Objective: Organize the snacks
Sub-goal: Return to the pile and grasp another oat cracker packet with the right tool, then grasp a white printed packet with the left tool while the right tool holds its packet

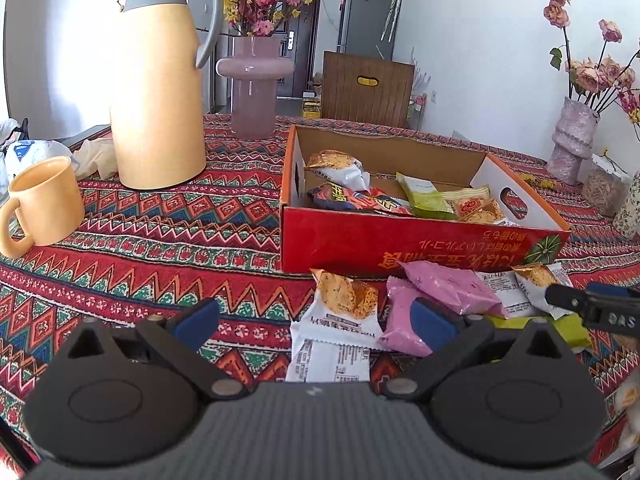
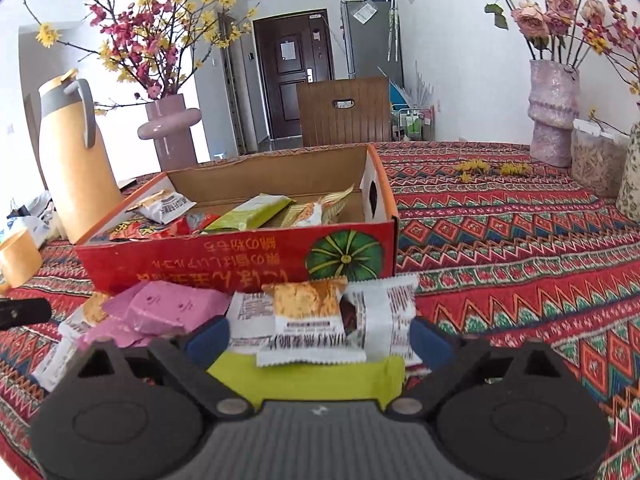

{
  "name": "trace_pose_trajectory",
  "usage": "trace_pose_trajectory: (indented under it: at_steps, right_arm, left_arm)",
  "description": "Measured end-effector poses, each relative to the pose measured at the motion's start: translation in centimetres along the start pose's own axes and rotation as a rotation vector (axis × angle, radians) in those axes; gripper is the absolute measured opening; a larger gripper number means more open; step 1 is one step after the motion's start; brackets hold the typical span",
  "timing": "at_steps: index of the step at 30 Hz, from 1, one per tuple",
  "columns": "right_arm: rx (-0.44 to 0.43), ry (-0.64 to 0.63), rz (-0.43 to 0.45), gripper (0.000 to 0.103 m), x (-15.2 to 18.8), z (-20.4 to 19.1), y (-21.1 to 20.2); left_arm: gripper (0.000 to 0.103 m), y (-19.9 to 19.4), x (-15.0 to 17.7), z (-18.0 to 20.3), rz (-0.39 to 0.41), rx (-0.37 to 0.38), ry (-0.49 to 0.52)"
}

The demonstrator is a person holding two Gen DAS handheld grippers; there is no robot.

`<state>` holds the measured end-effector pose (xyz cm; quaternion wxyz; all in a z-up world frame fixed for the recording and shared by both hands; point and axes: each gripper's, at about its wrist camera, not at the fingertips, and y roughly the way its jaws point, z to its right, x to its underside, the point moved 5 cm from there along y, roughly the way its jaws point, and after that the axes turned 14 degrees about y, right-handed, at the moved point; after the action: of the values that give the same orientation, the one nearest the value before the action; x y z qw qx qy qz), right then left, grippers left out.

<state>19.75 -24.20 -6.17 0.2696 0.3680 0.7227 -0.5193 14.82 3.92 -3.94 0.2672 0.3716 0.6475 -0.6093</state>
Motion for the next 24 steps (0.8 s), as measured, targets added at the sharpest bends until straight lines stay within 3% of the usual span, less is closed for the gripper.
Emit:
trace_pose_trajectory:
  at_steps: [4,9,18,24]
  right_arm:
    - [-0.007,-0.026,-0.013,0.072,-0.3,-0.6,1.4]
    - [-0.01,-0.03,-0.035,0.037,-0.4,-0.8,2.7]
    - [-0.041,-0.022,0.058,0.036,-0.1,-0.8,-0.4]
    - [-0.046,0.014,0.074,0.036,0.7,0.1,-1.9]
  left_arm:
    - [0.103,0.2,0.2,-0.1,-0.015,-0.005,0.003]
    - [0.103,0.6,0.4,-0.3,-0.03,-0.007,0.003]
    - [0.103,2.5,0.9,-0.2,-0.087,-0.023,0.023]
    - [0.103,4.3,0.6,0.4,-0.118,-0.037,0.052]
